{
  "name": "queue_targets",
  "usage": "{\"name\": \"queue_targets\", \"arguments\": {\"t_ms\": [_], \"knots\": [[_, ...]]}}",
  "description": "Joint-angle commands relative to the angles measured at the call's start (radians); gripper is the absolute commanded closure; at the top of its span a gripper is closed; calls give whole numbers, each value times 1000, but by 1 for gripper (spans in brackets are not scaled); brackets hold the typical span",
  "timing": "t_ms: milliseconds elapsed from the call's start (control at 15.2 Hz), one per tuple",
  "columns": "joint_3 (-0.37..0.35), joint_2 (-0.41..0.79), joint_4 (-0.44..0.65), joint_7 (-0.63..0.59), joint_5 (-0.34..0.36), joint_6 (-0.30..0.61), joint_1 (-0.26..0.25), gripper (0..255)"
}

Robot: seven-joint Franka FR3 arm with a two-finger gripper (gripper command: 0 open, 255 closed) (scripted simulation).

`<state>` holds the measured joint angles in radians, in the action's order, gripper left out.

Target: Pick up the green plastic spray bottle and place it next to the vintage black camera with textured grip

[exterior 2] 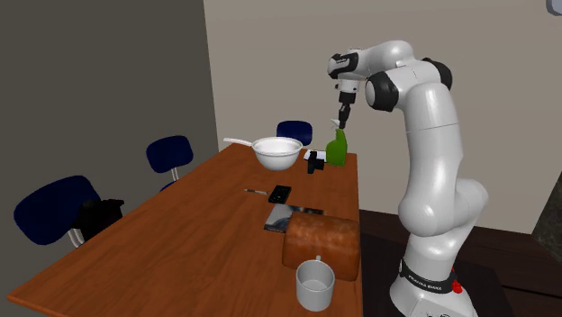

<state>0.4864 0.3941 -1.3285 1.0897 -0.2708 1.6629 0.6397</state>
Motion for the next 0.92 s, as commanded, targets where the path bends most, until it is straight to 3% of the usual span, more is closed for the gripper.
{"name": "queue_targets", "arguments": {"t_ms": [0,858], "knots": [[-1,-3,-32,1,1,29,-6,255],[-8,5,-197,25,-11,198,-22,255]]}}
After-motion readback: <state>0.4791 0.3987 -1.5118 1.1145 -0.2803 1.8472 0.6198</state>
